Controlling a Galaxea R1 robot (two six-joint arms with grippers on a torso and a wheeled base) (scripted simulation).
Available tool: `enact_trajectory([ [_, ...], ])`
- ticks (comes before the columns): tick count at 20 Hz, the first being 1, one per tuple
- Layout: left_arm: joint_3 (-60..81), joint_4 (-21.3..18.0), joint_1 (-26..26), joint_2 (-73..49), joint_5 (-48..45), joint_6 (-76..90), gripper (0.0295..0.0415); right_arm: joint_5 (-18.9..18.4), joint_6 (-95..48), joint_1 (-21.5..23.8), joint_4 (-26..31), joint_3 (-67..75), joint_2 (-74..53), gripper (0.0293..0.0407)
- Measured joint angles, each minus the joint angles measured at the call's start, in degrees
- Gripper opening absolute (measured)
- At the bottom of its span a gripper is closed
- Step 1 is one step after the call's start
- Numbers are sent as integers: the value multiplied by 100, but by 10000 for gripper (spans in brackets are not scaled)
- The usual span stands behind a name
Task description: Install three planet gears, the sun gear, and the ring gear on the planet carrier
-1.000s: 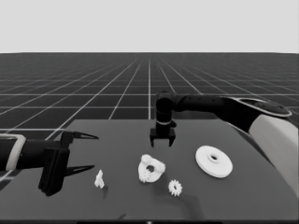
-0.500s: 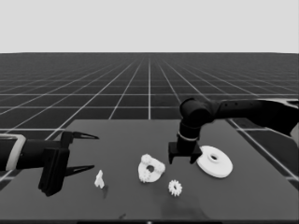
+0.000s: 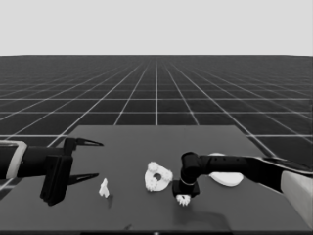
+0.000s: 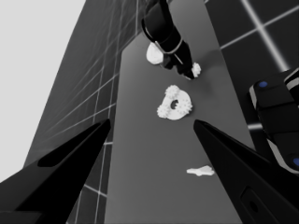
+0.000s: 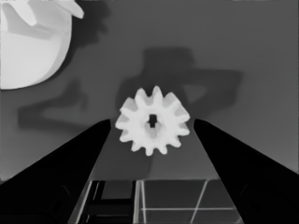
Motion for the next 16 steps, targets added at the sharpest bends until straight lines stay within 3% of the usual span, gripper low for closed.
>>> enact_trajectory([
  [1, 0, 0, 0, 0, 0, 0, 385, 4, -7, -7, -8, -10, 2, 385],
  [3, 0, 0, 0, 0, 0, 0, 385, 8, -13, -14, -15, -19, 4, 314],
  [4, 0, 0, 0, 0, 0, 0, 385, 9, -15, -13, -17, -21, 5, 310],
  [11, 0, 0, 0, 0, 0, 0, 385, 10, -16, -13, -18, -22, 6, 310],
  [12, 0, 0, 0, 0, 0, 0, 385, -326, 560, 797, 1006, 796, -172, 310],
  [13, 0, 0, 0, 0, 0, 0, 385, -299, 812, 1688, 1790, 1064, -194, 310],
  [14, 0, 0, 0, 0, 0, 0, 385, -207, 838, 2245, 2284, 1067, -180, 310],
  [16, 0, 0, 0, 0, 0, 0, 385, -115, 758, 2744, 2739, 960, -158, 310],
])
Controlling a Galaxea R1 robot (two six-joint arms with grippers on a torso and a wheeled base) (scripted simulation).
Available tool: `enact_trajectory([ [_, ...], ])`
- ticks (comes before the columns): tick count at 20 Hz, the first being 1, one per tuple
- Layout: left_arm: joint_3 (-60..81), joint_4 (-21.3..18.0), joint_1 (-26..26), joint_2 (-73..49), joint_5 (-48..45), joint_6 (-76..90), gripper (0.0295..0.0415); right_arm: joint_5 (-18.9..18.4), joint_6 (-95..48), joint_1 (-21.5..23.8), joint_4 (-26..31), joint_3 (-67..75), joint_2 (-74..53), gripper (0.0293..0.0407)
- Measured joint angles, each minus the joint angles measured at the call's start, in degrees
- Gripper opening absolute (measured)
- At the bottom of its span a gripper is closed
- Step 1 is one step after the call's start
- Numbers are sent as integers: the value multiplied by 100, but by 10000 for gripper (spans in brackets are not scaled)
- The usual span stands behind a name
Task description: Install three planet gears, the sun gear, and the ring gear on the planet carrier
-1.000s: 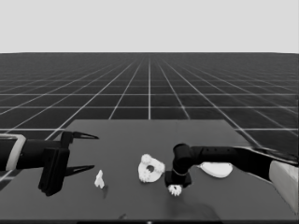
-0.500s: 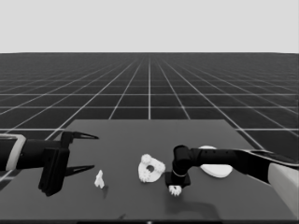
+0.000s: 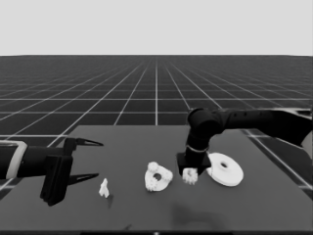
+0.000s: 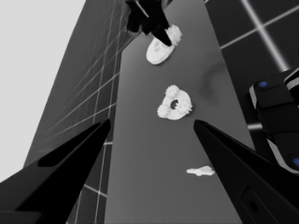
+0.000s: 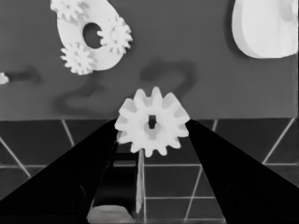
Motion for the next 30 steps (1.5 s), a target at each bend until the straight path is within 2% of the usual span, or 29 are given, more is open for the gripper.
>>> enact_trajectory([
  [5, 0, 0, 0, 0, 0, 0, 385, 33, -78, 216, 215, -89, 12, 310],
  [7, 0, 0, 0, 0, 0, 0, 385, -15, -745, 159, 166, -2268, 1515, 310],
  [9, 0, 0, 0, 0, 0, 0, 385, -38, -1201, 137, 147, -3312, 2119, 310],
  [15, 0, 0, 0, 0, 0, 0, 385, -54, -1495, 119, 133, -3936, 2441, 310],
  [16, 0, 0, 0, 0, 0, 0, 385, 84, -1449, -550, -655, -3875, 2423, 310],
  [17, 0, 0, 0, 0, 0, 0, 385, 167, -1529, -1122, -1131, -3996, 2453, 310],
  [19, 0, 0, 0, 0, 0, 0, 385, 289, -1726, -1604, -1546, -4300, 2529, 310],
  [22, 0, 0, 0, 0, 0, 0, 385, 362, -1833, -1775, -1707, -4475, 2576, 310],
  [30, 0, 0, 0, 0, 0, 0, 385, 379, -1635, -1847, -1739, -4513, 2584, 310],
])
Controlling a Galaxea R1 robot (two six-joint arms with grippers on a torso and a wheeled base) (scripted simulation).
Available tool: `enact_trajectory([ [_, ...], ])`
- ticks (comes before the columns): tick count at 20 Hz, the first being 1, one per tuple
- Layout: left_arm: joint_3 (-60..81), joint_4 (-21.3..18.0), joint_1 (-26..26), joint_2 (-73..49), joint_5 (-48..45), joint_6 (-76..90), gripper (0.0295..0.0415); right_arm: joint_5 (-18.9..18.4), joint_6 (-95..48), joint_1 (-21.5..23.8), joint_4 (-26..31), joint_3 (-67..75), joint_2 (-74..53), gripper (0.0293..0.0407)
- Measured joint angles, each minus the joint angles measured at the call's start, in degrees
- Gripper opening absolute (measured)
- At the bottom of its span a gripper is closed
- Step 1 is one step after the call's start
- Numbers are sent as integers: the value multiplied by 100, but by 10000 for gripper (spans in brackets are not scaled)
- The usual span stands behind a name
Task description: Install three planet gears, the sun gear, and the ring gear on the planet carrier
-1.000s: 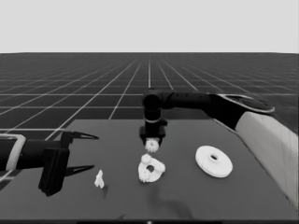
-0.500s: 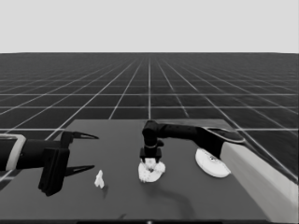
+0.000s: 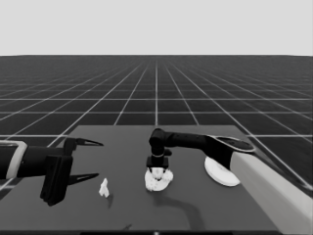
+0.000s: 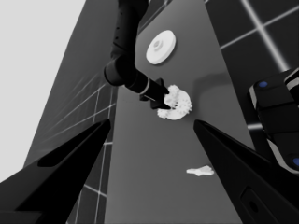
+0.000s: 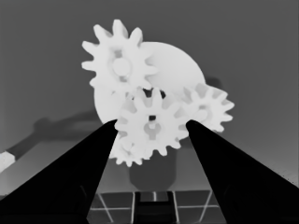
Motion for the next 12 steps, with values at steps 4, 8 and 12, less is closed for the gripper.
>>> enact_trajectory([
  [4, 0, 0, 0, 0, 0, 0, 385, 0, 235, 0, 0, 1, 1, 310],
  [8, 0, 0, 0, 0, 0, 0, 385, 0, 474, -3, 0, 0, 2, 309],
  [12, 0, 0, 0, 0, 0, 0, 385, 2, 714, -19, 0, -3, -1, 309],
])
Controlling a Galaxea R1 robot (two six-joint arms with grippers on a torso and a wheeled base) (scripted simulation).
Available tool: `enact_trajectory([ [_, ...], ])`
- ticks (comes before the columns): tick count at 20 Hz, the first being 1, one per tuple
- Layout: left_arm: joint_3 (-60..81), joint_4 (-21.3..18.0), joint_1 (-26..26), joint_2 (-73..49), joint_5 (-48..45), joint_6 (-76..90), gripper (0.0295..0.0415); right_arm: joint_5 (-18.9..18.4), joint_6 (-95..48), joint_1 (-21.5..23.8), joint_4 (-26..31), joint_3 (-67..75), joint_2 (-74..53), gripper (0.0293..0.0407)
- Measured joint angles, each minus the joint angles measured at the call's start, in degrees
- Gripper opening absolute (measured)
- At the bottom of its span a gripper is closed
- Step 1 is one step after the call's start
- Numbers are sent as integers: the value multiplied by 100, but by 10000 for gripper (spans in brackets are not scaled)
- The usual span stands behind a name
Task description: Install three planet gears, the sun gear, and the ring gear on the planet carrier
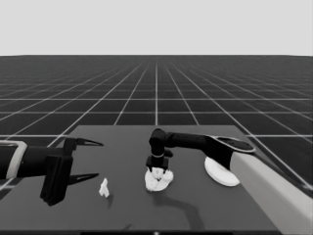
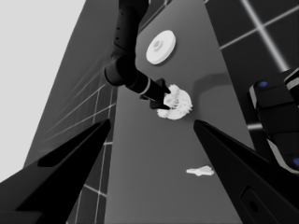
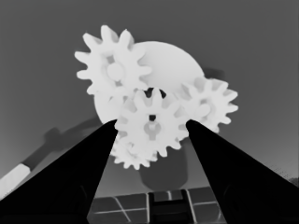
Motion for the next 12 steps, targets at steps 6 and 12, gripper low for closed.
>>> enact_trajectory([
  [6, 0, 0, 0, 0, 0, 0, 385, 0, 360, -11, 1, -1, -2, 310],
  [12, 0, 0, 0, 0, 0, 0, 385, -1, 720, -16, 1, -1, -3, 309],
])
